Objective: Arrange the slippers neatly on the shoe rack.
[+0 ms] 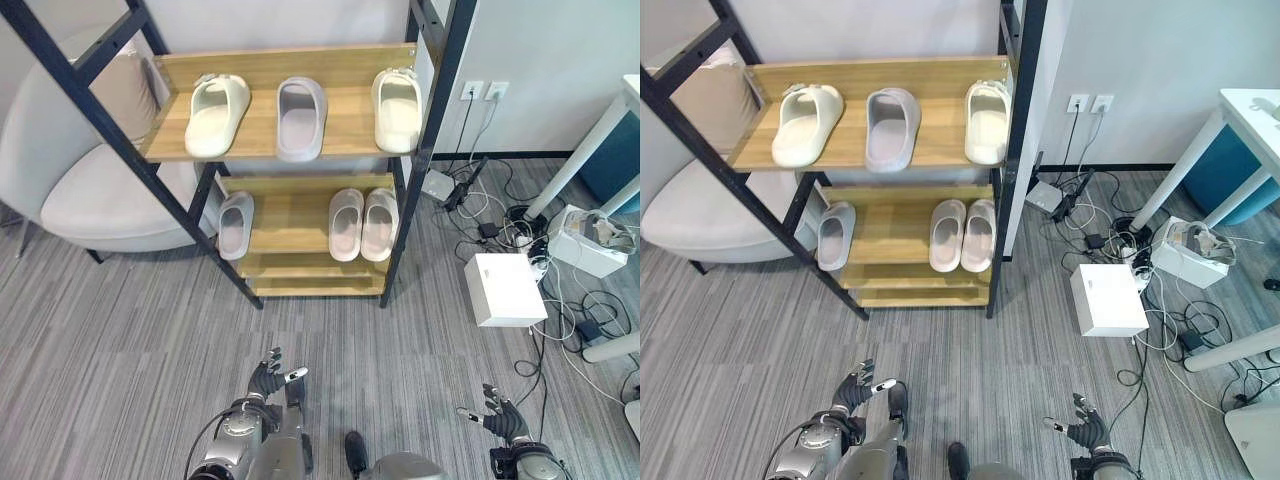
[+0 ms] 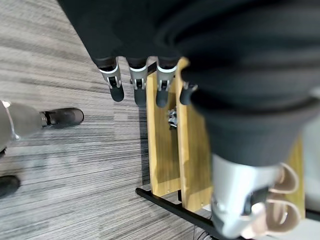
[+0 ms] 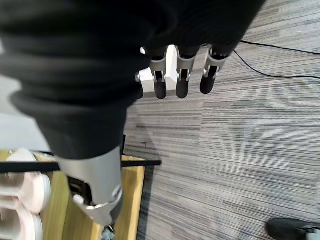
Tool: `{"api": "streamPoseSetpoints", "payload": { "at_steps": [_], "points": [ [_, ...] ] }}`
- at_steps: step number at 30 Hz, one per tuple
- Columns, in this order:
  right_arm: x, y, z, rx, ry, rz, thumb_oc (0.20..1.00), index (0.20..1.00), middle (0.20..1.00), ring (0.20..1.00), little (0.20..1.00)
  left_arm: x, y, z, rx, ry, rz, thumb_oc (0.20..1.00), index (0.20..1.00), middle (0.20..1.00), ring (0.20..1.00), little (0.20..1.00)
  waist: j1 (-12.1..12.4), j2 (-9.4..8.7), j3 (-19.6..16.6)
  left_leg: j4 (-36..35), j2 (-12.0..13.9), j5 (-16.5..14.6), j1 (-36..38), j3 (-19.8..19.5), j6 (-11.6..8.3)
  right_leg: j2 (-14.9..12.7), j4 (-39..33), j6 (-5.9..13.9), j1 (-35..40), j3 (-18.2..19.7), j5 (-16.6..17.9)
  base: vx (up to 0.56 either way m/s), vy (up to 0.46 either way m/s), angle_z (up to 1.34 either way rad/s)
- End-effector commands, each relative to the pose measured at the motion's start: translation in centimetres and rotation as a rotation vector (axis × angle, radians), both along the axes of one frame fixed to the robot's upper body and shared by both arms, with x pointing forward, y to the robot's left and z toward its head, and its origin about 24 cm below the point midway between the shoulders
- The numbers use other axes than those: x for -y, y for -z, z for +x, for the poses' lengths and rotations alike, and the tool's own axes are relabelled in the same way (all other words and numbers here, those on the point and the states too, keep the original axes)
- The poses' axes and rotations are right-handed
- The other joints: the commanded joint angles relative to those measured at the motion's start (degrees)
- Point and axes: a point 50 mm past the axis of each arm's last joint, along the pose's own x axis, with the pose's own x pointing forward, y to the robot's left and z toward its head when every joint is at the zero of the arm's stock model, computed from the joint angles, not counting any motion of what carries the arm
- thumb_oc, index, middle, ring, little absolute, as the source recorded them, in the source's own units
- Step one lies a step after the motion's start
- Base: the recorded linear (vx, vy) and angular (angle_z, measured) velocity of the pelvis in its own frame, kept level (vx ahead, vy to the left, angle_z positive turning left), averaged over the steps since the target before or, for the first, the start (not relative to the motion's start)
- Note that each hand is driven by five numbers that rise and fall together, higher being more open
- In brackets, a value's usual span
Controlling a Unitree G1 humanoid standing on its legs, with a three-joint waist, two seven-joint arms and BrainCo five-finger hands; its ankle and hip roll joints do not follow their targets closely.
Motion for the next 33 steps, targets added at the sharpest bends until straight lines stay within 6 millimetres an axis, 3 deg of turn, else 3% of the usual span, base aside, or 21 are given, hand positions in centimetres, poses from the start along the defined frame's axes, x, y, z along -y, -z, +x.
{"api": "streamPoseSetpoints", "payload": {
  "at_steps": [1, 6, 8, 10, 11, 12, 14, 15, 16, 17, 18, 19, 23, 26, 28, 31, 33],
  "points": [
    [1.2, -0.9, -0.4, 0.028, 0.001, -0.035, 1.0, 1.0, 1.0, 1.0, 1.0, 0.0, -1.1, 1.0, 0.08, 0.009, 0.01, 1.0, 1.0, 1.0, 1.0, 1.0, 0.4, -0.51, -4.4, -0.3, 0.1, 3.4, 2.2, 1.5, -1.29, -8.8, 4.3, 8.83, 0.2, 2.3, -5.6, 0.4, 0.283, -0.22],
    [0.2, -0.9, 0.4, 0.044, -0.025, -0.014, 1.0, 1.0, 1.0, 1.0, 1.0, -0.6, -1.3, 0.7, 0.089, 0.017, 0.024, 1.0, 1.0, 1.0, 1.0, 1.0, 1.7, -1.64, -5.4, 2.0, -1.9, 0.2, 2.8, 2.3, 1.07, -12.0, 7.2, 11.27, -1.5, 4.1, -4.0, 0.25, 0.204, -0.15],
    [-0.2, -0.9, 0.7, 0.052, -0.031, -0.002, 1.0, 1.0, 1.0, 1.0, 1.0, -0.6, -1.5, 0.7, 0.096, 0.031, 0.029, 1.0, 1.0, 1.0, 1.0, 1.0, 2.0, -1.75, -5.4, 2.7, -3.2, -1.6, 3.8, 2.2, 2.34, -13.0, 12.6, 12.11, -3.7, 4.5, -1.8, 0.19, 0.197, -0.19],
    [-0.6, -1.1, 1.1, 0.069, -0.044, 0.002, 1.0, 1.0, 1.0, 1.0, 1.0, -0.6, -1.7, 0.9, 0.104, 0.043, 0.03, 1.0, 1.0, 1.0, 1.0, 1.0, 1.9, -1.55, -4.6, 2.1, -4.0, -2.5, 5.8, 2.2, 3.34, -12.8, 19.4, 12.36, -7.4, 4.6, 2.9, 0.11, 0.135, 0.01],
    [-0.6, -1.1, 1.2, 0.069, -0.044, 0.002, 1.0, 1.0, 1.0, 1.0, 1.0, -0.6, -1.7, 0.9, 0.104, 0.043, 0.031, 1.0, 1.0, 1.0, 1.0, 1.0, 2.0, -1.56, -4.5, 2.1, -4.0, -2.5, 5.8, 2.3, 3.33, -12.8, 19.5, 12.36, -7.5, 4.7, 2.9, 0.09, 0.132, -0.02],
    [-0.8, -1.1, 1.5, 0.076, -0.048, 0.0, 1.0, 1.0, 1.0, 1.0, 1.0, -0.6, -1.9, 1.2, 0.117, 0.053, 0.036, 1.0, 1.0, 1.0, 1.0, 1.0, 1.8, -0.77, -3.4, 0.9, -4.2, -3.1, 8.1, 2.2, 3.8, -12.6, 24.5, 11.64, -10.6, 2.9, 5.0, 0.08, 0.115, -0.07],
    [-1.0, -1.0, 1.6, 0.075, -0.043, 0.011, 1.0, 1.0, 1.0, 1.0, 1.0, -0.5, -2.1, 1.3, 0.125, 0.057, 0.034, 1.0, 1.0, 1.0, 1.0, 1.0, 1.2, 0.09, -2.6, -0.1, -3.9, -3.9, 10.4, 1.4, 3.73, -9.6, 25.2, 11.02, -14.2, 1.9, 2.5, 0.13, 0.107, -0.05],
    [-1.1, -0.9, 1.6, 0.075, -0.04, 0.015, 1.0, 1.0, 1.0, 1.0, 1.0, -0.6, -2.2, 1.4, 0.13, 0.054, 0.03, 1.0, 1.0, 1.0, 1.0, 1.0, 1.1, 0.63, -2.4, -0.3, -3.6, -4.3, 11.2, 1.3, 3.65, -7.7, 23.6, 10.66, -16.3, 0.5, 0.4, 0.16, 0.033, 0.07],
    [-1.1, -1.0, 1.8, 0.081, -0.04, 0.017, 1.0, 1.0, 1.0, 1.0, 1.0, -0.8, -2.2, 1.5, 0.13, 0.048, 0.029, 1.0, 1.0, 1.0, 1.0, 1.0, 0.9, 0.68, -2.0, -0.3, -3.6, -4.9, 12.0, 1.3, 3.52, -6.8, 21.3, 10.46, -18.6, -2.1, -0.4, 0.12, 0.006, -0.08],
    [-1.1, -1.0, 1.8, 0.081, -0.04, 0.017, 1.0, 1.0, 1.0, 1.0, 1.0, -0.8, -2.2, 1.5, 0.13, 0.048, 0.029, 1.0, 1.0, 1.0, 1.0, 1.0, 0.6, 0.67, -1.9, -0.3, -3.6, -5.1, 12.3, 1.0, 3.52, -6.9, 21.3, 10.44, -18.3, -2.4, -0.6, 0.33, -0.111, 0.15],
    [-1.1, -1.1, 1.7, 0.091, -0.039, 0.013, 1.0, 1.0, 1.0, 1.0, 1.0, -0.9, -2.3, 1.8, 0.135, 0.04, 0.03, 1.0, 1.0, 1.0, 1.0, 1.0, -0.8, -0.59, -0.8, -0.3, -4.8, -6.7, 15.9, -0.5, 2.78, -3.7, 11.0, 10.69, -21.5, -8.6, 1.8, 0.4, -0.173, 0.09],
    [-1.0, -1.1, 1.4, 0.088, -0.037, 0.014, 1.0, 1.0, 1.0, 1.0, 1.0, -0.7, -2.1, 1.8, 0.127, 0.051, 0.032, 1.0, 1.0, 1.0, 1.0, 1.0, -1.7, -0.75, -0.8, 0.0, -4.9, -7.4, 17.1, -1.4, 2.42, -3.3, 9.7, 10.29, -20.5, -8.5, 1.9, 0.4, -0.172, 0.22],
    [-0.7, -0.7, 0.7, 0.064, -0.027, 0.015, 1.0, 1.0, 1.0, 1.0, 1.0, -0.4, -1.8, 1.4, 0.112, 0.067, 0.026, 1.0, 1.0, 1.0, 1.0, 1.0, -1.4, -1.13, -1.7, 5.5, -4.3, -9.3, 16.8, -1.1, 1.41, -3.4, 8.7, 8.34, -16.1, -7.0, 0.7, 0.18, -0.115, 0.56],
    [0.2, -1.2, 0.8, 0.085, -0.012, 0.006, 1.0, 1.0, 1.0, 1.0, 1.0, -0.1, -1.8, 1.6, 0.115, 0.068, 0.007, 1.0, 1.0, 1.0, 1.0, 1.0, -0.7, -1.85, -1.4, 17.3, -4.5, -8.0, 12.7, -1.7, -0.68, -3.7, 7.4, 6.69, -12.6, -6.6, 0.3, 0.13, -0.13, 0.13],
    [0.5, -1.6, 1.2, 0.093, -0.027, -0.012, 1.0, 1.0, 1.0, 1.0, 1.0, 0.0, -2.0, 1.8, 0.124, 0.052, 0.001, 1.0, 1.0, 1.0, 1.0, 1.0, 0.4, -2.3, -0.8, 20.8, -5.3, -7.2, 9.9, -3.9, -0.67, -3.9, 6.9, 5.89, -11.1, -5.7, -0.1, 0.07, -0.075, 0.17],
    [0.5, -1.5, 1.2, 0.091, -0.023, -0.01, 1.0, 1.0, 1.0, 1.0, 1.0, -0.2, -2.0, 1.6, 0.124, 0.043, 0.003, 1.0, 1.0, 1.0, 1.0, 1.0, 0.9, -2.51, -1.1, 16.3, -4.3, -7.9, 9.0, -3.9, -0.06, -4.6, 6.0, 6.24, -10.1, -5.4, -0.5, 0.13, 0.003, -0.03],
    [0.6, -1.6, 1.0, 0.089, -0.025, -0.017, 1.0, 1.0, 1.0, 1.0, 1.0, -0.4, -1.9, 1.6, 0.119, 0.048, 0.02, 1.0, 1.0, 1.0, 1.0, 1.0, 1.2, -1.97, -1.6, 8.4, -0.5, -4.1, 6.6, -3.6, -0.61, -4.8, 5.6, 6.46, -9.5, -5.8, -1.8, 0.15, 0.062, -0.02]
  ]
}}
